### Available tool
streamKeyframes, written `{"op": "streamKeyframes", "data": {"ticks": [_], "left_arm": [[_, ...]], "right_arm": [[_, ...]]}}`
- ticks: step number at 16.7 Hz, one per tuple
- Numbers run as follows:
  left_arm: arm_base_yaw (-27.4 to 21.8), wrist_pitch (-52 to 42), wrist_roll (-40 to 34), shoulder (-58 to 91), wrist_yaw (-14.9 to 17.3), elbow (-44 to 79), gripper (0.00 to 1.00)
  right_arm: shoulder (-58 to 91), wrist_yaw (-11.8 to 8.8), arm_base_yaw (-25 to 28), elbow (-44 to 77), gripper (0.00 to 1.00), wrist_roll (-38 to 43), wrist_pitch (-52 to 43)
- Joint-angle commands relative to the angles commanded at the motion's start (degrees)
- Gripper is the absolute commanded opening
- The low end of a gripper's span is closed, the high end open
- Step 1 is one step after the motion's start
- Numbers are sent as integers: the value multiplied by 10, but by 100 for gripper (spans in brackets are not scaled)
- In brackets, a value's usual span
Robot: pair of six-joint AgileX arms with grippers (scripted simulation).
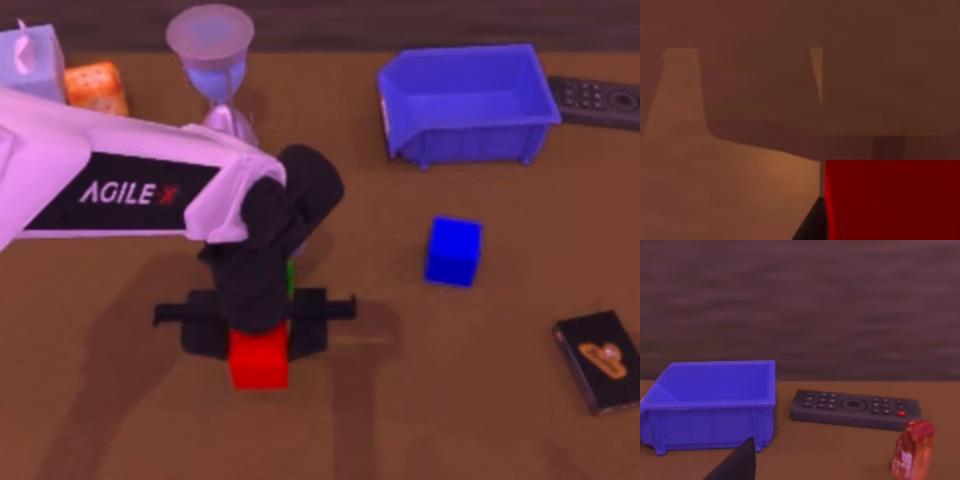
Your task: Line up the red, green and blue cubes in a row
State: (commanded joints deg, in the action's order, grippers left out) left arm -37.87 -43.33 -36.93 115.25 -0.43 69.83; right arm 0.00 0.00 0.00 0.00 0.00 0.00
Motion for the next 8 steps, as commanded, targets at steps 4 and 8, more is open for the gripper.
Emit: {"op": "streamKeyframes", "data": {"ticks": [4, 8], "left_arm": [[0, 0, 0, 0, 0, 0, 90], [0, 0, 0, 0, 0, 0, 100]], "right_arm": [[0, 0, 0, 0, 100, 0, 0], [0, 0, 0, 0, 100, 0, 0]]}}
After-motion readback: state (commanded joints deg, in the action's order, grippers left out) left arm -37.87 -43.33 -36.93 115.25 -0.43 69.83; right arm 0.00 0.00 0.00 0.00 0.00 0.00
